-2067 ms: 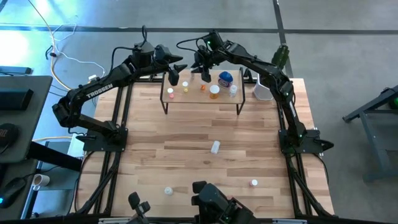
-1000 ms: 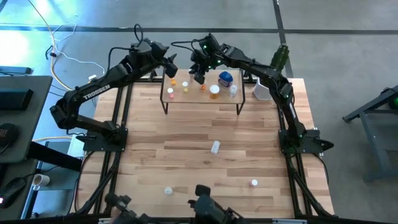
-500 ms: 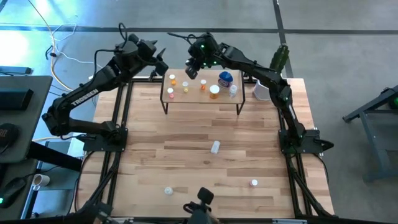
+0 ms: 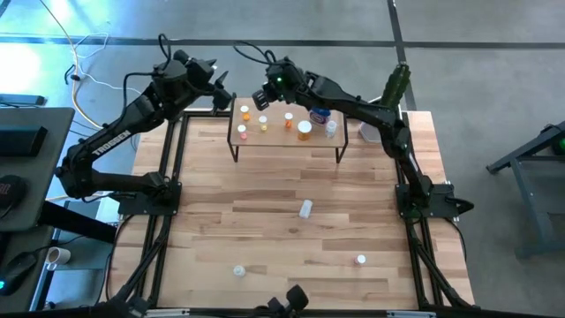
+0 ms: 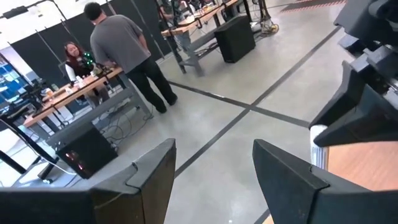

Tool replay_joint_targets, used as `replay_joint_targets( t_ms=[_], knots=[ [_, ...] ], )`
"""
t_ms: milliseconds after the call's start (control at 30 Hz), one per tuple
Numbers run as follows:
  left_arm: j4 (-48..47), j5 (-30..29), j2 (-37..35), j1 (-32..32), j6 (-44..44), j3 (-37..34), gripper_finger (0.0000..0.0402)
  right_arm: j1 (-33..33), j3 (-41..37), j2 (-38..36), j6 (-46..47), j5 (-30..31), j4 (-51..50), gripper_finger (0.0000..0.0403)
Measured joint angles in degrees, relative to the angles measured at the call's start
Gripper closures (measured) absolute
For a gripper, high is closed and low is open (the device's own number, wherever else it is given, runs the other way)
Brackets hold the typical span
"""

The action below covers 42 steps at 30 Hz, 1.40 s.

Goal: Pick and place medicine bottles onto shelf by color
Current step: Put the white yellow pill bottle on the shelf

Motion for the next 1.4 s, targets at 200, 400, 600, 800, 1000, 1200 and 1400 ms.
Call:
replay_joint_targets(
  t_ms=[200, 400, 600, 800, 1000, 1200, 1400],
  knots=[
    [-1.2, 0.0, -0.3, 0.0, -0.1, 0.0, 0.0197, 1.5, -0.1, 0.0, 6.5, 8.6, -4.1, 0.0329],
    [-2.0, 0.0, -0.3, 0.0, -0.2, 0.0, 0.0197, 2.1, -0.1, 1.2, 12.8, 11.9, -7.4, 0.0329],
    [-2.4, 0.0, -0.3, 0.0, -0.2, 0.0, 0.0197, 2.7, -0.2, 2.7, 13.8, 12.4, -8.3, 0.0329],
    [-2.5, 0.6, -0.3, 0.0, -1.6, 0.0, 0.0197, 2.7, -0.2, 4.3, 12.7, 11.3, -8.9, 0.0329],
    [-2.5, 0.6, -0.3, 0.0, -1.6, 0.0, 0.0197, 2.7, -0.2, 5.7, 12.3, 10.8, -9.1, 0.0329],
    [-2.5, 0.6, -0.3, 0.0, -1.6, 0.0, 0.0197, 2.7, -0.1, 5.9, 12.2, 10.8, -9.1, 0.0329],
    [-2.5, 0.5, -0.2, 0.0, -1.5, 0.0, 0.0197, 2.7, -0.1, 5.9, 12.2, 10.9, -9.1, 0.0329]
  ],
)
